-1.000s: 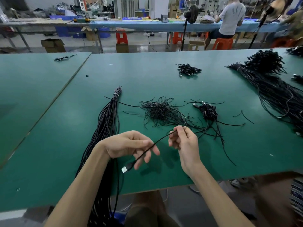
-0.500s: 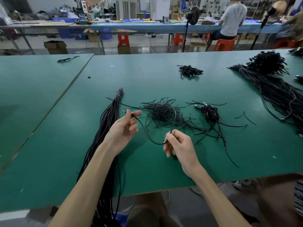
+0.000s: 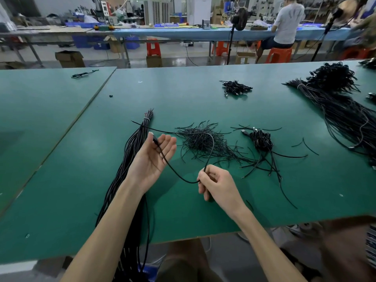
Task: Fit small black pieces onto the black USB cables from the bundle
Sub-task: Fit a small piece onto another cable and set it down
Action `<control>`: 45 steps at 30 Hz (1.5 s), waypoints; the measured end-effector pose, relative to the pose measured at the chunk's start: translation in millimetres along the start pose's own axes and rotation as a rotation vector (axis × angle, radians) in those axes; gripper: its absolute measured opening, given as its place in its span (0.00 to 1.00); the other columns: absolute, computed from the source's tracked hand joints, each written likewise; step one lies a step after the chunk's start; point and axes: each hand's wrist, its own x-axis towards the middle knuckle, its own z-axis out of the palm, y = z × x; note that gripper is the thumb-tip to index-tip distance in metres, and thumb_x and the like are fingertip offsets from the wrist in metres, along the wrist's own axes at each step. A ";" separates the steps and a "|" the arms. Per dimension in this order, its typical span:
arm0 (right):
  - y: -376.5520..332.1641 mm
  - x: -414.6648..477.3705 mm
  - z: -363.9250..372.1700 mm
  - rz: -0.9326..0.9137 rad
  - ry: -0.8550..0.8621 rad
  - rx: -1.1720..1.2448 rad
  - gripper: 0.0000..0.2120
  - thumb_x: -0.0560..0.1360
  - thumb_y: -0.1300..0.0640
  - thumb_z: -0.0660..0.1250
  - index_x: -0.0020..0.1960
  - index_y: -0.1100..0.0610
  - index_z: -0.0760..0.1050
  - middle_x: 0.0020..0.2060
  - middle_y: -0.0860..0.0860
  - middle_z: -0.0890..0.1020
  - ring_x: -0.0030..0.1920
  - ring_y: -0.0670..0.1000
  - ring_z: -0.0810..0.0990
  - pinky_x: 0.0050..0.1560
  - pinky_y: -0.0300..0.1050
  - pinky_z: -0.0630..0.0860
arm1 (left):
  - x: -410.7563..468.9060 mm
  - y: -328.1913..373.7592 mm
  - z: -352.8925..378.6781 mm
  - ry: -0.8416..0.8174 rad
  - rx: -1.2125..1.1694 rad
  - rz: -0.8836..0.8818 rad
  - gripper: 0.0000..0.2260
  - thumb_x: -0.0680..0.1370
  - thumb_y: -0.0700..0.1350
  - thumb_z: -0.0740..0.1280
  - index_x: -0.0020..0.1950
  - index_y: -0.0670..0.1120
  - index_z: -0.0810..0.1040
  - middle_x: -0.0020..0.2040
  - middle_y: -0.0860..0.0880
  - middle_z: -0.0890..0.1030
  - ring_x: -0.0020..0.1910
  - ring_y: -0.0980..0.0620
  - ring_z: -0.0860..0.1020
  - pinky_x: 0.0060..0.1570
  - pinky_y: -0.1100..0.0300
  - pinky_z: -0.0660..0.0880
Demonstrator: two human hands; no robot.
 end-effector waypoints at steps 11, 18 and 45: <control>2.2 1.0 -1.7 0.011 0.049 0.041 0.10 0.83 0.58 0.65 0.45 0.61 0.77 0.32 0.54 0.83 0.26 0.52 0.76 0.32 0.41 0.74 | -1.8 -2.1 0.0 0.009 0.135 0.022 0.18 0.80 0.56 0.65 0.40 0.47 0.86 0.52 0.47 0.87 0.50 0.54 0.86 0.45 0.62 0.82; 5.8 3.2 -1.7 0.004 0.058 0.044 0.08 0.85 0.59 0.63 0.50 0.58 0.78 0.35 0.54 0.84 0.27 0.52 0.78 0.34 0.41 0.76 | -13.3 0.7 -1.3 -0.206 0.183 -0.132 0.23 0.74 0.60 0.75 0.27 0.50 0.70 0.30 0.53 0.79 0.27 0.60 0.77 0.32 0.66 0.78; -1.2 2.0 -5.2 -0.046 0.156 0.304 0.13 0.85 0.58 0.63 0.55 0.52 0.87 0.47 0.47 0.87 0.43 0.45 0.79 0.42 0.35 0.73 | -9.6 -54.5 -7.4 -0.197 1.573 0.509 0.11 0.79 0.51 0.71 0.54 0.46 0.88 0.48 0.54 0.86 0.49 0.57 0.83 0.52 0.57 0.78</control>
